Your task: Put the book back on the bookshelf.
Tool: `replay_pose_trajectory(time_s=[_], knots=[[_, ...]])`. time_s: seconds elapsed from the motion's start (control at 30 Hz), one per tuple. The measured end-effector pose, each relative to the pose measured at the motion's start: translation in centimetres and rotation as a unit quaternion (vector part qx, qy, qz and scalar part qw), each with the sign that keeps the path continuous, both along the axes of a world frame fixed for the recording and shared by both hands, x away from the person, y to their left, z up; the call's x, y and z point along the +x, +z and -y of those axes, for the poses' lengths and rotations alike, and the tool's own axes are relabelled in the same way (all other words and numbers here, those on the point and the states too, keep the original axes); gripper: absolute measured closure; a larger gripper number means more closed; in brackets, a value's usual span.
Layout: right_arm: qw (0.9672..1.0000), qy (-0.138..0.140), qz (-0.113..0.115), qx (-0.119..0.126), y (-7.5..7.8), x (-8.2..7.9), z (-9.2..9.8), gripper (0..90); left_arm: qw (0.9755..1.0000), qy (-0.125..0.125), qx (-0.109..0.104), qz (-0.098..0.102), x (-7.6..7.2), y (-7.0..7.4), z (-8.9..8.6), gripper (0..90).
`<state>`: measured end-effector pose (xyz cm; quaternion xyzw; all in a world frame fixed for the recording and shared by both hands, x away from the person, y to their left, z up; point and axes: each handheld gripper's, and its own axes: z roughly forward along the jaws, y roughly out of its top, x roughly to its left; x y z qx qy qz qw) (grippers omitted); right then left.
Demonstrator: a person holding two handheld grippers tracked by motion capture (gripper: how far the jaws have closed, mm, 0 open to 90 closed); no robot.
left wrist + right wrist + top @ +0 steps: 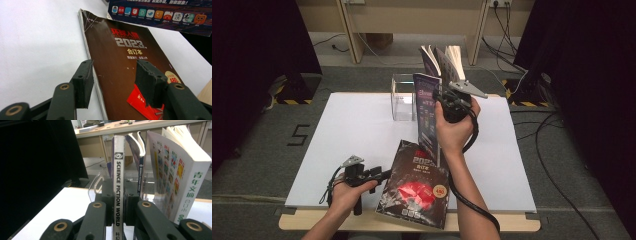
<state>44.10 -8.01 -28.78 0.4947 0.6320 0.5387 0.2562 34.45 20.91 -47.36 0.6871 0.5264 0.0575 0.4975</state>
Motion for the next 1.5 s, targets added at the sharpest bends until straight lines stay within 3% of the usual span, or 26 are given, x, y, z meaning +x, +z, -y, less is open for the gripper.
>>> replay_pose_trajectory(time_s=[0.4,0.53,1.1,1.5], knots=[[0.9997,-0.004,0.022,0.011,0.1,1.0,-0.5,82.8,1.0000,0.002,0.000,-0.005,0.1,-0.2,-0.1,46.6],[0.9998,-0.007,0.014,0.015,0.2,1.3,-0.7,82.8,1.0000,0.002,-0.001,-0.004,0.1,-0.3,-0.1,46.6],[0.9995,-0.011,0.022,0.021,0.3,0.8,-0.8,82.8,1.0000,0.002,0.001,-0.008,0.1,-0.4,-0.1,46.5],[0.9993,-0.007,0.026,0.025,1.0,1.4,-1.4,82.9,1.0000,0.001,0.000,-0.006,0.1,-0.4,-0.1,46.5]])
